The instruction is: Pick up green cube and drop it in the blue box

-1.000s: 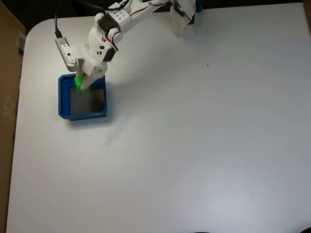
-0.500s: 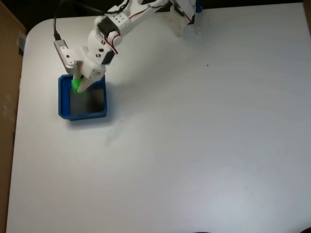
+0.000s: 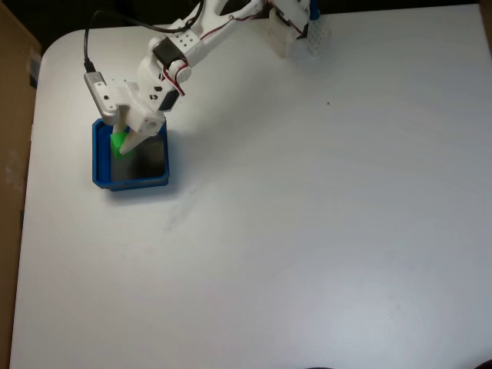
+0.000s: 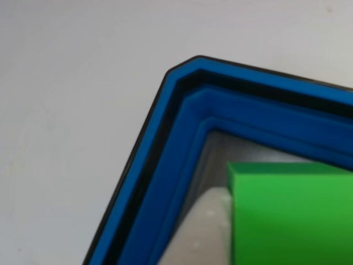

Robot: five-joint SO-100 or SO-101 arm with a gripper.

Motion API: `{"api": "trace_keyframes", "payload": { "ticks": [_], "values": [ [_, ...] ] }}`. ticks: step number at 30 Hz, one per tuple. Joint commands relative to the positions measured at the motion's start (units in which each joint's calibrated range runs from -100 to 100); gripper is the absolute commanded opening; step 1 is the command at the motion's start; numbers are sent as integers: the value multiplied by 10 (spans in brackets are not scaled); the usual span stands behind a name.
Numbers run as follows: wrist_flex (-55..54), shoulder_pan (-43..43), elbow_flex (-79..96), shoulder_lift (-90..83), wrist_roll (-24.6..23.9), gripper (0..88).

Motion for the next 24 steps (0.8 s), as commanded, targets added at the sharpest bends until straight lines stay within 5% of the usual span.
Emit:
{"api": "trace_keyframes", "payload": {
  "ticks": [1, 12, 24],
  "values": [
    [-14, 5, -17, -11, 1, 22],
    [-10, 5, -14, -12, 1, 39],
    [-11, 5, -17, -16, 1, 272]
  ]
}}
